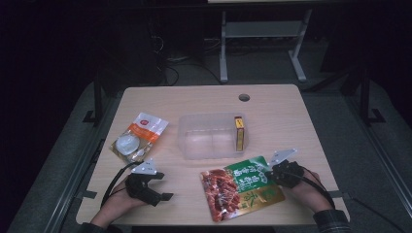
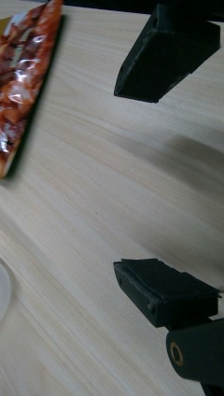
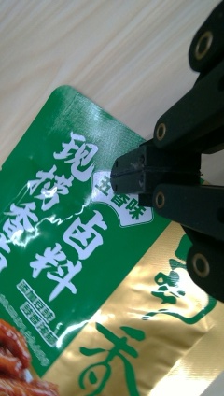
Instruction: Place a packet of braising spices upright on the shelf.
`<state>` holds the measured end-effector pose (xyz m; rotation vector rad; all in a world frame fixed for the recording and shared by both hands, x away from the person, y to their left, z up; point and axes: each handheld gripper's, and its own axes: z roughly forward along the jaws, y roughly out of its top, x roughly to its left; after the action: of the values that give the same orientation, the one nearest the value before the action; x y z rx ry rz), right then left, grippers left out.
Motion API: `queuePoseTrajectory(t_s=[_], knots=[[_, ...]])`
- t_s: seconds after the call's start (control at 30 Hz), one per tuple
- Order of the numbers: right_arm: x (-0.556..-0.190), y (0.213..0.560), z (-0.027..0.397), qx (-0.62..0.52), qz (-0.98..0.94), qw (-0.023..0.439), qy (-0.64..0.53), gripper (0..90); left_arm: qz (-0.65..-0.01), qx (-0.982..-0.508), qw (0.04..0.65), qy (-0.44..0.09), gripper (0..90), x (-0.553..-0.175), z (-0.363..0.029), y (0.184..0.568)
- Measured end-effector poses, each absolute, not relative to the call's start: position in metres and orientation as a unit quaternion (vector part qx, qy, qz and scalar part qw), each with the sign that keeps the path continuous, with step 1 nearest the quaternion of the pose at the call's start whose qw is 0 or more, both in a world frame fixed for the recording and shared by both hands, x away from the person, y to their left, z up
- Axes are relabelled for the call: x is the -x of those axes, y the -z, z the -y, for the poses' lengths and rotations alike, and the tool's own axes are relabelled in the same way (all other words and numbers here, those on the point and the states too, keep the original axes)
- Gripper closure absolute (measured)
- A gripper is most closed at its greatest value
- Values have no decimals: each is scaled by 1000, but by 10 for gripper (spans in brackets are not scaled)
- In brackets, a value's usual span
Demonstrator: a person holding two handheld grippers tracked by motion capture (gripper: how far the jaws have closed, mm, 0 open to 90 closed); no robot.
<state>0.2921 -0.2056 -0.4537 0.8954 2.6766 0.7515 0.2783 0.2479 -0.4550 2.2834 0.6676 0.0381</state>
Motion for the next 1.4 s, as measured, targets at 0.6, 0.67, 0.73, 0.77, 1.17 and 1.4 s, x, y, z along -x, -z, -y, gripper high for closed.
queuePoseTrajectory(t_s=[0.6, 0.67, 0.73, 0.77, 1.17, 1.4], knots=[[-282, 454, 128, -213, -934, 96, -271, 900, -243, -898, 366, -20, 132, -277, -241, 453], [-281, 454, 120, -203, -935, 94, -274, 900, -242, -897, 369, -19, 132, -276, -239, 453], [-281, 454, 116, -196, -937, 94, -275, 900, -242, -897, 371, -21, 132, -276, -238, 453], [-281, 454, 114, -194, -937, 93, -275, 900, -243, -896, 371, -21, 132, -276, -237, 452], [-279, 442, 154, -288, -883, 80, -361, 585, -229, -896, 380, -28, 135, -270, -204, 450], [-268, 442, 166, -315, -868, 89, -374, 382, -224, -899, 376, -34, 131, -267, -185, 455]])
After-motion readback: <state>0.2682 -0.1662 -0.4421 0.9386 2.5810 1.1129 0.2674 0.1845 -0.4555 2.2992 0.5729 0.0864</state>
